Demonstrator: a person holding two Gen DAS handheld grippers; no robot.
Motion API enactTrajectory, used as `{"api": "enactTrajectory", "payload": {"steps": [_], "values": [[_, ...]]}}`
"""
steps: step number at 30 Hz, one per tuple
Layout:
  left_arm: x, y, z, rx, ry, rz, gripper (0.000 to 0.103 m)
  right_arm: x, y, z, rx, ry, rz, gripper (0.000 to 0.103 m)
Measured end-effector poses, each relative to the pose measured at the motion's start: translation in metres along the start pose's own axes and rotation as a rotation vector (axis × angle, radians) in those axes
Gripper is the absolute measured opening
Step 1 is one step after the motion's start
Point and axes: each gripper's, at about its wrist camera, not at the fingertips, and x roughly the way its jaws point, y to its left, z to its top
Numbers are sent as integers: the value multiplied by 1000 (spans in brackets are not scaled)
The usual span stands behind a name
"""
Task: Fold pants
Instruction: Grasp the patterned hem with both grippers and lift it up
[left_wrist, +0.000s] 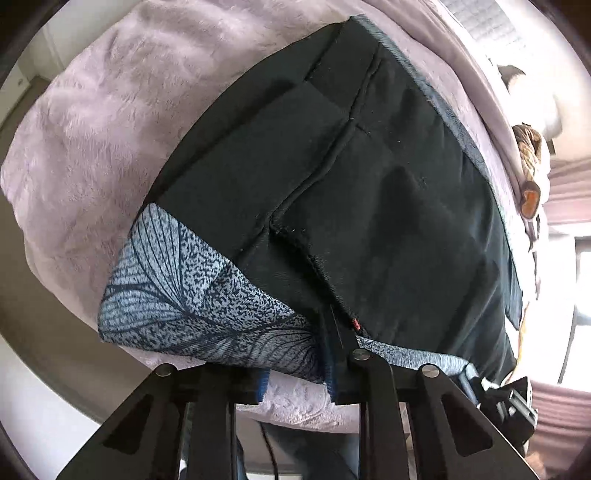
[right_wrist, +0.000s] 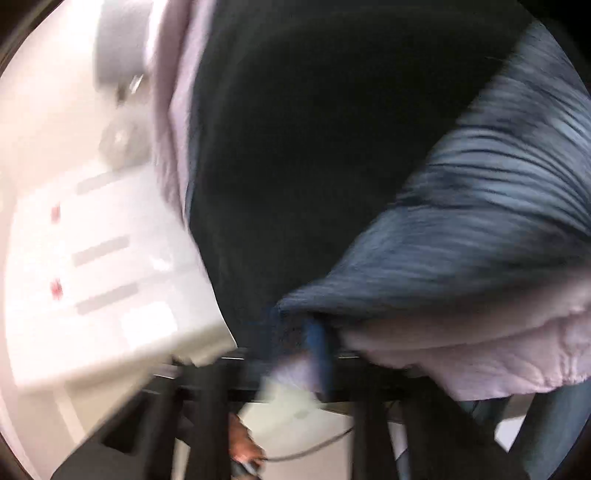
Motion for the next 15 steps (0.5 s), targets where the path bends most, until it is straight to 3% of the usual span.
{"api": "enactTrajectory", "payload": {"steps": [3,5,7,8,9,12,15], "values": [[-17,-11,5,73,-26,14,22,-19,6,-1,2,-87,60,2],[-26,-16,7,100,-33,15,22,-30,21,0,-47,-99,83,2],[-27,-16,7,108,-34,14,22,-35,29,-4,-78,-66,44,2],[-23,-15,8,104,-28,24,22,-36,32,-7,-114,5,-1,3],[-17,-12,6,94,-19,34,22,-38,28,-9,-136,62,-54,8],[-5,-8,2,65,-9,59,22,-48,8,-7,-117,126,-153,59],[0,-6,-2,45,-12,66,22,-61,-14,4,-49,101,-143,60]]}}
